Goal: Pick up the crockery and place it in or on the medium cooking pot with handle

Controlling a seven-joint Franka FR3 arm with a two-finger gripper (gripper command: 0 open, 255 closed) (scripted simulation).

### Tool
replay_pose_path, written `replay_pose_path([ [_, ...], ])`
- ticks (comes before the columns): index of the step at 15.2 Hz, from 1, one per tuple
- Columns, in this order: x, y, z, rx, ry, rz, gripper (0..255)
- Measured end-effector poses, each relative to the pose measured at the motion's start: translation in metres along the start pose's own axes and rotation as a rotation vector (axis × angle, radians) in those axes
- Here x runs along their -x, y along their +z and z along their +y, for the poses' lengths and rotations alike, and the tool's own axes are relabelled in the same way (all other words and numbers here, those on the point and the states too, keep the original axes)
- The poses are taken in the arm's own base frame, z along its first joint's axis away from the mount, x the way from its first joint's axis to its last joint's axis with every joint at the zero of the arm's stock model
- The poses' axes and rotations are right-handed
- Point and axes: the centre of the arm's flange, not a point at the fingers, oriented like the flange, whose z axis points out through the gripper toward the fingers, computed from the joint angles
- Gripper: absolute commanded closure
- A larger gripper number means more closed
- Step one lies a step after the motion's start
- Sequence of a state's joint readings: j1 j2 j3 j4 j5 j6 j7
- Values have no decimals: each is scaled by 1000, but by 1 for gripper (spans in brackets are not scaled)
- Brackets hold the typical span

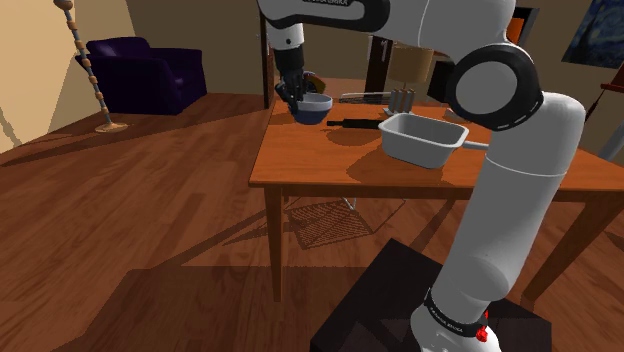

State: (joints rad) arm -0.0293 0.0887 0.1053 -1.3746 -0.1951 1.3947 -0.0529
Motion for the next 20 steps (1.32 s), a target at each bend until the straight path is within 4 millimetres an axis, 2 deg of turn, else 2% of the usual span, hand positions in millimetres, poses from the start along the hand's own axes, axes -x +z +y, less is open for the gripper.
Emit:
replay_pose_path([
  [7, 2, -35, 6, 0, 0, 0, 255],
  [8, 8, -37, 10, 0, 0, -1, 255],
  [20, 123, -18, 108, 0, 1, 0, 255],
])
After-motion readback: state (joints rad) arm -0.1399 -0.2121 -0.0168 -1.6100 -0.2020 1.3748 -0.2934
